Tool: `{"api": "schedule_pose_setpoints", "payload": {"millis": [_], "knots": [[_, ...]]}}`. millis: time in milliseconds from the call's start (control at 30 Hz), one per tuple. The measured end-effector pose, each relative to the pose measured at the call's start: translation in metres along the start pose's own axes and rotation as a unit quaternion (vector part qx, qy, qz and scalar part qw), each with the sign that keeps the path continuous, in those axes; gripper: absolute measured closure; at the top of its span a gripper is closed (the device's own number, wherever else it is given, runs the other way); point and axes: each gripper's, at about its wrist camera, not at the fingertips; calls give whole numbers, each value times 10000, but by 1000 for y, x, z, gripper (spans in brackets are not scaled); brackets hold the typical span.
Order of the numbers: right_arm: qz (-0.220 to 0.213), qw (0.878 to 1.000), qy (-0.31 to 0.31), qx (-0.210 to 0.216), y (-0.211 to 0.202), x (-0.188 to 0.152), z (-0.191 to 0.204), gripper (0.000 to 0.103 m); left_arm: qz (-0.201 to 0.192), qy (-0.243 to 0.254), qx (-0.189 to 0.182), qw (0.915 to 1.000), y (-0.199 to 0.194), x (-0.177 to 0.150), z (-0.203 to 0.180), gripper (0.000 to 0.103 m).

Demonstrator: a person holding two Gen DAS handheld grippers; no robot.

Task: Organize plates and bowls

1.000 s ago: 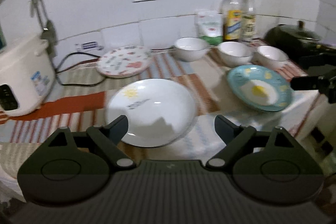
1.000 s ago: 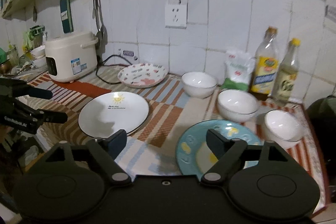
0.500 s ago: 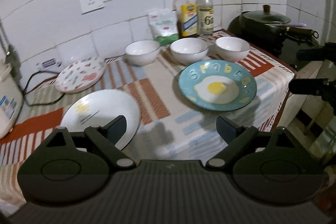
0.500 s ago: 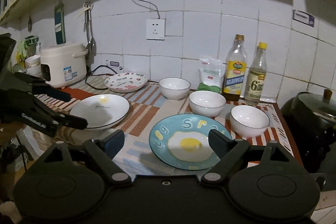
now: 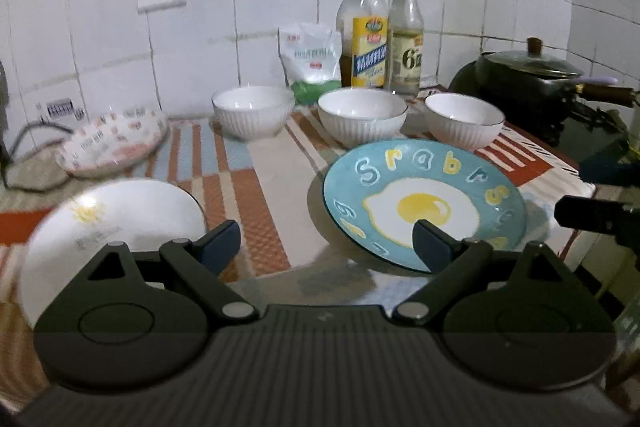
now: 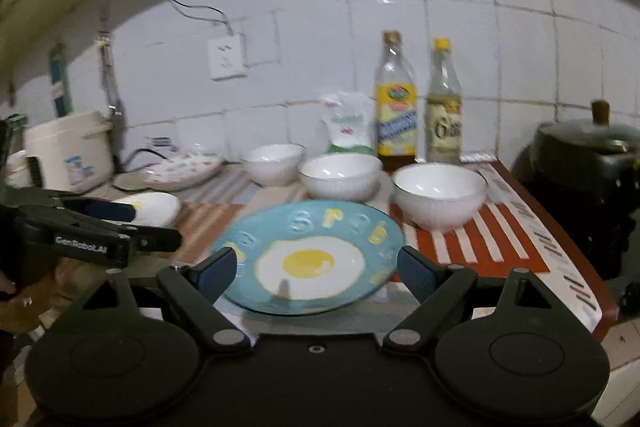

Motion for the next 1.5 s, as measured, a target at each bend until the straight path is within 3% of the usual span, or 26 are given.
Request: {"api": "schedule_pose_setpoints", "payload": {"millis": [267,333,400,500,667,967,1033,1100,1200,1500], "knots": [[276,9965,718,-330,39,-19,-31,15,256,-349,-53,9990,45,-10,-8,14],[379,9950,861,-329,47,-22,-38,22,332,-454,-68,9984,51,-11,-10,20],[481,9934,997,-305,53,-25,-43,29,423,-461,-61,9980,57,-12,-12,34],[658,9908,1146,-300,62,-28,-48,41,589,-534,-90,9968,64,-11,-11,47],[868,9890,1179,-189,74,-26,-49,55,838,-601,-211,9944,74,-8,-10,62],[923,9908,940,-321,93,-21,-46,61,868,-555,-146,9946,89,-3,-14,63],[826,9927,794,-369,94,-23,-41,68,808,-594,-96,9949,90,-4,-14,64],[766,9929,773,-479,93,-23,-39,70,768,-602,-99,9952,90,-4,-15,73],[691,9920,898,-563,92,-23,-40,75,670,-564,-28,9962,88,-6,-15,75],[629,9929,760,-671,87,-16,-25,77,564,-487,172,9971,76,-4,-16,75]]}}
Point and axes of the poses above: each gripper's, at about its wrist camera, not at the fingertips, and y roughly the way its jaws point, z to its left, x to its top, and after that the axes turned 7 degrees about -z, right-handed
